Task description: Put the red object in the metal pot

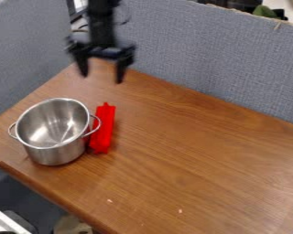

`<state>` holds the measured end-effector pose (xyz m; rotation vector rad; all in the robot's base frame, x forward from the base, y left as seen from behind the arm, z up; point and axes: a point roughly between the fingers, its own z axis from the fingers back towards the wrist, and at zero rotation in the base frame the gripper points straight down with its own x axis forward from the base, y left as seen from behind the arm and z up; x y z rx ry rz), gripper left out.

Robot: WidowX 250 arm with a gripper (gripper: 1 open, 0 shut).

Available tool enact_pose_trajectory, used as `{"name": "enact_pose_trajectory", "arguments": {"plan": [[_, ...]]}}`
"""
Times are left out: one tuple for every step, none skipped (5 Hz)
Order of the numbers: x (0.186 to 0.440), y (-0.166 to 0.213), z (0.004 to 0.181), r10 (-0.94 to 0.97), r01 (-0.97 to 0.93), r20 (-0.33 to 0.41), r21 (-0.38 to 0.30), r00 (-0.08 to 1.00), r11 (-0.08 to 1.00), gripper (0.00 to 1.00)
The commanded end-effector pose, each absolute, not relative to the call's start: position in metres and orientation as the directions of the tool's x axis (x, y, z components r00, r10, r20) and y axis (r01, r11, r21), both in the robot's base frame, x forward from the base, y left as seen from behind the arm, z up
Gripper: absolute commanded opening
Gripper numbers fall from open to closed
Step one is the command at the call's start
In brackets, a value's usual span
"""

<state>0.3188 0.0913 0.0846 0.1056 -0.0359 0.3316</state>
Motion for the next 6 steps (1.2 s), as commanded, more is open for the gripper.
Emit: {"name": "enact_pose_trajectory", "arguments": {"plan": [[0.354, 0.053, 0.127, 0.193, -0.204, 0.127, 0.077, 0.973, 0.976, 1.0], [0.334, 0.04, 0.118, 0.201, -0.211, 0.111, 0.083, 0.973, 0.974, 1.0], [0.31, 0.039, 0.102, 0.228, -0.236, 0.096, 0.077, 0.969, 0.969, 1.0], [0.301, 0.058, 0.065, 0.367, -0.37, 0.053, 0.096, 0.929, 0.924, 1.0], [0.285, 0.086, 0.023, 0.535, -0.534, 0.025, 0.114, 0.845, 0.838, 0.0], [0.286, 0.09, 0.014, 0.604, -0.604, 0.045, 0.121, 0.796, 0.788, 0.0]]}}
